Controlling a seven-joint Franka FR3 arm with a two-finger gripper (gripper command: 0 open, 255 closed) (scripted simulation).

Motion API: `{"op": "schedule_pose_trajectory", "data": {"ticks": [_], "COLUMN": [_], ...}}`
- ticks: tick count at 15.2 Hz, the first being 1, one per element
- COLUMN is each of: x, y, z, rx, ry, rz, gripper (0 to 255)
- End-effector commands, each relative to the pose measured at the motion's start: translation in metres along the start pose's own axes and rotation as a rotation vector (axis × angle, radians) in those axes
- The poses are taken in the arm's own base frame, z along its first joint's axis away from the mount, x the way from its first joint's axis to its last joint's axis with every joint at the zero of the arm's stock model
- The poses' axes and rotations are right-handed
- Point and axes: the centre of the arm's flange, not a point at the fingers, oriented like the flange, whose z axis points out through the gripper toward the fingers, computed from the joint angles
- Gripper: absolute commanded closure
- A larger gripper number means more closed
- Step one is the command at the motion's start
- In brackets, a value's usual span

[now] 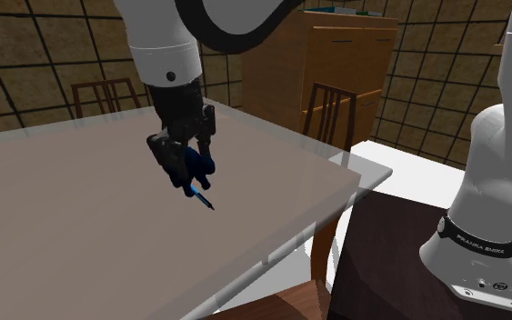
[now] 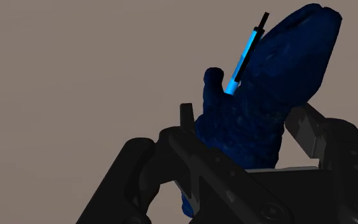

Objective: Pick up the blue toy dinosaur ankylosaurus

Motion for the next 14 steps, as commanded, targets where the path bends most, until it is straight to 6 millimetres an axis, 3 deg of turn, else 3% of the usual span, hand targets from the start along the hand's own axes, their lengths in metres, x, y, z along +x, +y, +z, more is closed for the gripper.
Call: {"op": "schedule_pose_trajectory", "data": {"ticks": [1, 12, 14], "x": [0.0, 0.003, 0.003], "y": [0.002, 0.011, 0.012], "z": [-0.01, -0.067, -0.068], "rx": [0.0, 0.0, 0.0], "ry": [0.0, 0.0, 0.0], "rz": [0.0, 0.0, 0.0], "gripper": [255, 255, 255]}}
